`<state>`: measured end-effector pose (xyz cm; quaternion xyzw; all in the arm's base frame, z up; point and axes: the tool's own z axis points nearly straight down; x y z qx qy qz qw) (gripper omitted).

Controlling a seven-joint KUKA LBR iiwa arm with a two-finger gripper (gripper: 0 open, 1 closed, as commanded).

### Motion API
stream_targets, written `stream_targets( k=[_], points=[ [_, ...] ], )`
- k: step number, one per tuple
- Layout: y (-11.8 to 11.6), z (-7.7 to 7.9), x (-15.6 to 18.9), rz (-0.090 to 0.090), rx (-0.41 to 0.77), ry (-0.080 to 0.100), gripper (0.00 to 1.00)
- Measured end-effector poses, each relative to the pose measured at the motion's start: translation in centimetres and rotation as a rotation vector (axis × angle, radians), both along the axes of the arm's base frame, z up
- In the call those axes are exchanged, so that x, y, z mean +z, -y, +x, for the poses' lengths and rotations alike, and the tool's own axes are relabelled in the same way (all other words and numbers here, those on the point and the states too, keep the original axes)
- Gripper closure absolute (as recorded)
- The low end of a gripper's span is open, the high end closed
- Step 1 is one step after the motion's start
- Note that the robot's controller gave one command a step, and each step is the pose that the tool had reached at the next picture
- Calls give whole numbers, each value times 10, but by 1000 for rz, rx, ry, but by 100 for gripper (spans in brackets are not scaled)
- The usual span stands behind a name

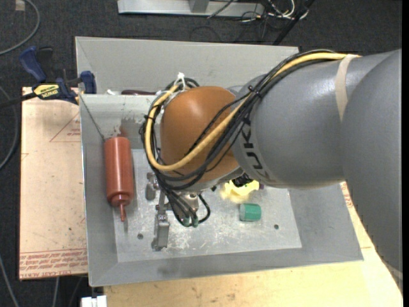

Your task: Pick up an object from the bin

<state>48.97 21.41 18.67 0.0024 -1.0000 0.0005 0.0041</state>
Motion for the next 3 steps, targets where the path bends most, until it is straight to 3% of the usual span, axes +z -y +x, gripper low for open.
stream_targets(
  k=[1, 2, 3],
  points=[
    [1, 2, 5, 2, -4, 8, 0],
    [47, 0, 9, 3, 40, 3, 0],
    [74, 15, -24, 1, 176, 13, 0]
  ],
)
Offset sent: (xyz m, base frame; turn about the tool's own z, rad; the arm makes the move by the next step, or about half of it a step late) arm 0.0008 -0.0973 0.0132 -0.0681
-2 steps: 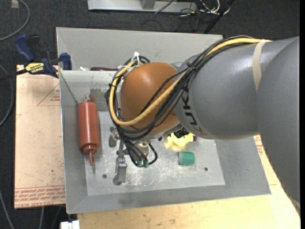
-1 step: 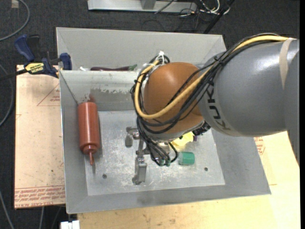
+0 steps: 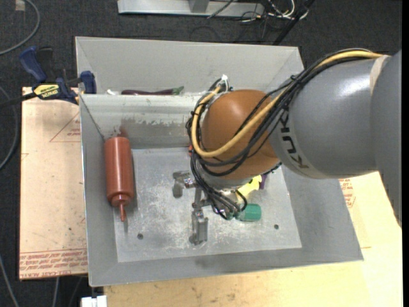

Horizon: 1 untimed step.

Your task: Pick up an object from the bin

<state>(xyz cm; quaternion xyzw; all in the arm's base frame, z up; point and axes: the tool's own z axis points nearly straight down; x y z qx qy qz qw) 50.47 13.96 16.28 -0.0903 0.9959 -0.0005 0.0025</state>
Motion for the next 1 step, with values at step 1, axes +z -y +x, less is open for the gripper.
stream_targets(
  k=[1],
  points=[
    [17, 14, -2, 2, 95, -18, 0]
  ],
)
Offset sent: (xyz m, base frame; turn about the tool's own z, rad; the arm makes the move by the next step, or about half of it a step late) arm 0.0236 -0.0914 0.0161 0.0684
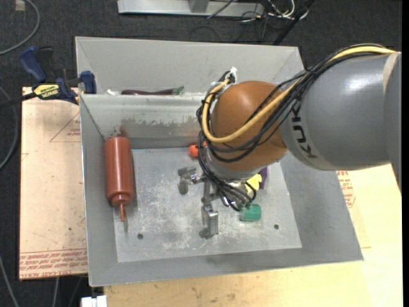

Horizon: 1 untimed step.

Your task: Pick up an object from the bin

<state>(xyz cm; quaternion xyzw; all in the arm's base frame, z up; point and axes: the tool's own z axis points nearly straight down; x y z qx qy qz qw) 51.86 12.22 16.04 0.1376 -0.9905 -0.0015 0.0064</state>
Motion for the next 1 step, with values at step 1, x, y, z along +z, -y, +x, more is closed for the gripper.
stream_targets(
  k=[1],
  points=[
    [41, 9, 16, -1, -205, 15, 0]
  ],
)
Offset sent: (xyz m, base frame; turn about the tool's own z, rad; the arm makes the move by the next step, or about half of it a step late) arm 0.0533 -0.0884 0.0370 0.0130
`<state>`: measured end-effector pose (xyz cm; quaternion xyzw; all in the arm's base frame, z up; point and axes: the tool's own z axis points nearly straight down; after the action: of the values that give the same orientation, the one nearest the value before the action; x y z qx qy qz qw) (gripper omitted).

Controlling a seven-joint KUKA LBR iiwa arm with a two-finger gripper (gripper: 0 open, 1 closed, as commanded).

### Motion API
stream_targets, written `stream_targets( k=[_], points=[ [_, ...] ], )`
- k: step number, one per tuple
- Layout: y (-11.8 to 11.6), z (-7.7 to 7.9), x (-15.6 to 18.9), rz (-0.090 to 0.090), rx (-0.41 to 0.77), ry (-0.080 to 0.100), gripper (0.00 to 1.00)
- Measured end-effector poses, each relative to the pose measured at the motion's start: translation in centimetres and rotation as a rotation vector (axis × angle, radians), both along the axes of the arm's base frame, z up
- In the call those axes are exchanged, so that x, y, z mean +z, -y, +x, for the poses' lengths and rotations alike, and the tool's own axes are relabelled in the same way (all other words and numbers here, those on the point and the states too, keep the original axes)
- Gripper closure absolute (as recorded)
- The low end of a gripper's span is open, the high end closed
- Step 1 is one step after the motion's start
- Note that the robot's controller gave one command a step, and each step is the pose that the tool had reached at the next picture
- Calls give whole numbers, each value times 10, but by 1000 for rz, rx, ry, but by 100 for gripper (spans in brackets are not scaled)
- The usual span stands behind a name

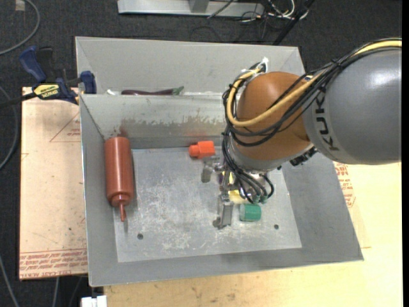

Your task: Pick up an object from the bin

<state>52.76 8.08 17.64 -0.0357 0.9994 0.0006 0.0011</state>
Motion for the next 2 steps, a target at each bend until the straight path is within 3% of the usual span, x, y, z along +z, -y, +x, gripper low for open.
stream_targets(
  k=[1, 2],
  points=[
    [33, 33, 15, 2, 167, -8, 0],
    [49, 38, 12, 0, 188, 1, 0]
  ],
)
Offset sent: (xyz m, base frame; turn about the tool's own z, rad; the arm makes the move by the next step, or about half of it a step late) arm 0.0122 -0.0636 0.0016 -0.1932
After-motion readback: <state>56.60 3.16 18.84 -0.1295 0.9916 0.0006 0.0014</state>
